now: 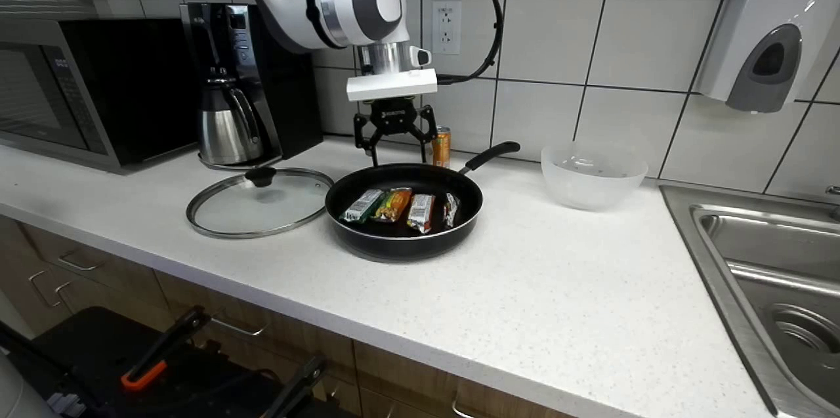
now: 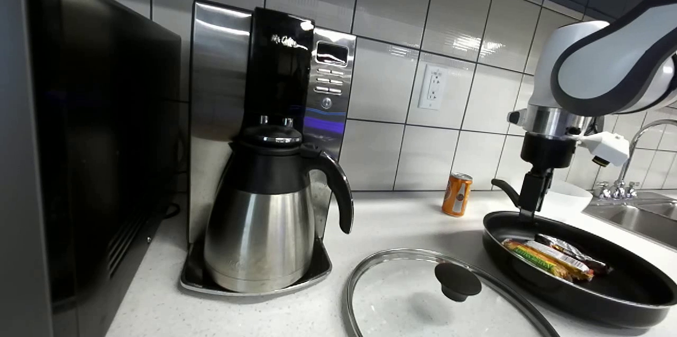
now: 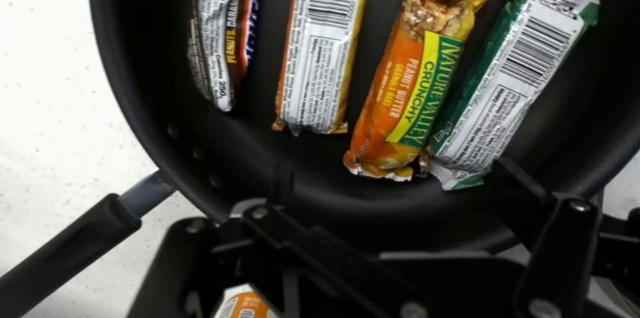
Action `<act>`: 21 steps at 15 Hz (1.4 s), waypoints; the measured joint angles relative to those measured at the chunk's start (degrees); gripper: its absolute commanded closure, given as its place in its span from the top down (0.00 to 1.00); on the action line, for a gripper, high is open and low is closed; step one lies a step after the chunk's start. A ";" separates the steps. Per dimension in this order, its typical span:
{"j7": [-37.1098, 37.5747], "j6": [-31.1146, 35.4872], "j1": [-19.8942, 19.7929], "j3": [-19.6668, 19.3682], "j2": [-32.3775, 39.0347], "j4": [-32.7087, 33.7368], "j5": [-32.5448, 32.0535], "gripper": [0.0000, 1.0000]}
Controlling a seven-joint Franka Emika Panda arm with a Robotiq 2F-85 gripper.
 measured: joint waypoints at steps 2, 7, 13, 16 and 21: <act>1.56 -1.17 1.19 0.41 -0.17 -0.01 0.00 1.00; 2.41 -1.76 1.78 0.73 -0.39 -0.06 0.00 1.00; 2.20 -1.37 1.77 0.77 -0.27 -0.08 0.32 1.00; 2.02 0.00 1.77 0.93 -0.18 -0.11 1.33 1.00; 1.75 1.73 1.76 1.96 -0.36 -0.26 3.36 1.00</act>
